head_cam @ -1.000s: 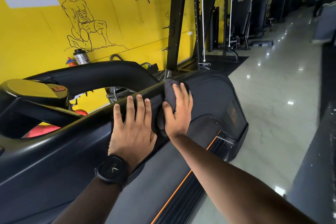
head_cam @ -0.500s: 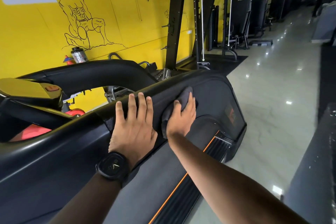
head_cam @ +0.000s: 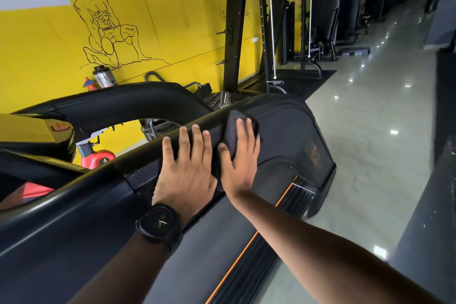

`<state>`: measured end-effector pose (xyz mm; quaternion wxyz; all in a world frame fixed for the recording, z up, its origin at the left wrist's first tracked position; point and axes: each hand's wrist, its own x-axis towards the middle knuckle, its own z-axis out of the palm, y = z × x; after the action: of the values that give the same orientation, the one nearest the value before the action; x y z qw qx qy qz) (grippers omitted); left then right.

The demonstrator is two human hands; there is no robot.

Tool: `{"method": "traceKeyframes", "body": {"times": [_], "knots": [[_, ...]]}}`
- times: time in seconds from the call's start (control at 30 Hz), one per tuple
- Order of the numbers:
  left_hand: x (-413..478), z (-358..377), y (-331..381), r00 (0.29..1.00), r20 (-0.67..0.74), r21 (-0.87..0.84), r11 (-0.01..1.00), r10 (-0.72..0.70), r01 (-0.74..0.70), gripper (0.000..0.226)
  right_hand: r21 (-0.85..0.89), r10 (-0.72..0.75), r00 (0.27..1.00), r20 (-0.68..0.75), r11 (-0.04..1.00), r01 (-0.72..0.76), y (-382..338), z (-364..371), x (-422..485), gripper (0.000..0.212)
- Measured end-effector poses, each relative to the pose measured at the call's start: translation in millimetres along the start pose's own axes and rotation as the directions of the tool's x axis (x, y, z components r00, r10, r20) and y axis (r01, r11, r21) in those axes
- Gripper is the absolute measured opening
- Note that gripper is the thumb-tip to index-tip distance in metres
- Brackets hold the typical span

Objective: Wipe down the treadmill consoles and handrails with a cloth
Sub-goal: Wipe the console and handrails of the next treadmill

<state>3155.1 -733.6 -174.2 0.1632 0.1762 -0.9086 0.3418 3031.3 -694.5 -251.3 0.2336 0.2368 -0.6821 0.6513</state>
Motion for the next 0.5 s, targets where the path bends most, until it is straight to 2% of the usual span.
{"method": "traceKeyframes", "body": {"times": [0.03,0.07,0.1,0.13,0.17,0.2,0.23,0.27,0.3,0.37,0.4,0.43,0.47,0.5], "knots": [[2.2,0.4,0.9,1.000,0.000,-0.002,1.000,0.002,-0.002,0.082,-0.042,-0.173,0.984,0.034,0.984,0.175,4.1,-2.4,6.7,0.062],[4.6,0.3,2.0,1.000,-0.001,-0.004,1.000,0.005,-0.005,0.081,-0.067,-0.266,0.962,0.055,0.961,0.269,8.7,-3.8,15.3,0.060],[6.3,0.0,2.6,1.000,-0.003,-0.007,1.000,0.008,-0.008,0.081,-0.071,-0.270,0.961,0.057,0.959,0.273,13.9,-3.7,22.1,0.060],[7.3,-0.6,3.1,1.000,-0.004,-0.010,1.000,0.009,-0.009,0.082,-0.057,-0.200,0.979,0.029,0.978,0.201,18.0,-2.5,26.0,0.061],[8.0,-0.3,3.4,1.000,-0.002,-0.010,1.000,0.012,-0.012,0.082,-0.010,-0.056,0.998,-0.033,0.998,0.056,20.0,-1.0,27.3,0.063],[8.2,0.4,3.9,1.000,-0.003,-0.007,1.000,0.015,-0.015,0.083,0.074,0.152,0.984,-0.097,0.987,-0.145,17.4,-0.2,25.4,0.066],[8.3,1.6,4.4,1.000,-0.004,-0.008,1.000,0.016,-0.016,0.083,0.150,0.354,0.929,-0.109,0.929,-0.337,12.9,1.4,23.6,0.068],[8.2,1.4,4.8,1.000,-0.004,-0.013,1.000,0.017,-0.017,0.083,0.179,0.470,0.878,-0.089,0.875,-0.450,7.3,2.2,20.9,0.070],[8.0,0.9,5.4,1.000,-0.003,-0.016,1.000,0.015,-0.015,0.083,0.144,0.453,0.889,-0.071,0.886,-0.440,4.6,1.6,16.3,0.071],[11.4,2.1,6.6,1.000,-0.005,-0.008,1.000,0.014,-0.014,0.083,0.019,0.059,0.998,-0.016,0.998,-0.059,9.0,-1.5,10.9,0.067],[13.7,3.3,7.7,1.000,-0.008,-0.010,1.000,0.017,-0.017,0.083,-0.036,-0.133,0.991,0.026,0.990,0.134,14.0,-3.6,15.1,0.064],[15.9,3.6,8.6,1.000,-0.010,-0.014,1.000,0.022,-0.022,0.083,-0.068,-0.251,0.967,0.055,0.965,0.254,21.1,-5.9,24.6,0.062],[17.6,2.8,9.8,1.000,-0.010,-0.015,1.000,0.027,-0.027,0.082,-0.080,-0.268,0.962,0.052,0.959,0.272,29.1,-6.2,33.0,0.061],[19.2,2.4,10.7,0.999,-0.006,-0.013,0.999,0.032,-0.032,0.082,-0.068,-0.199,0.980,0.016,0.978,0.199,35.6,-5.1,38.6,0.062]]}}
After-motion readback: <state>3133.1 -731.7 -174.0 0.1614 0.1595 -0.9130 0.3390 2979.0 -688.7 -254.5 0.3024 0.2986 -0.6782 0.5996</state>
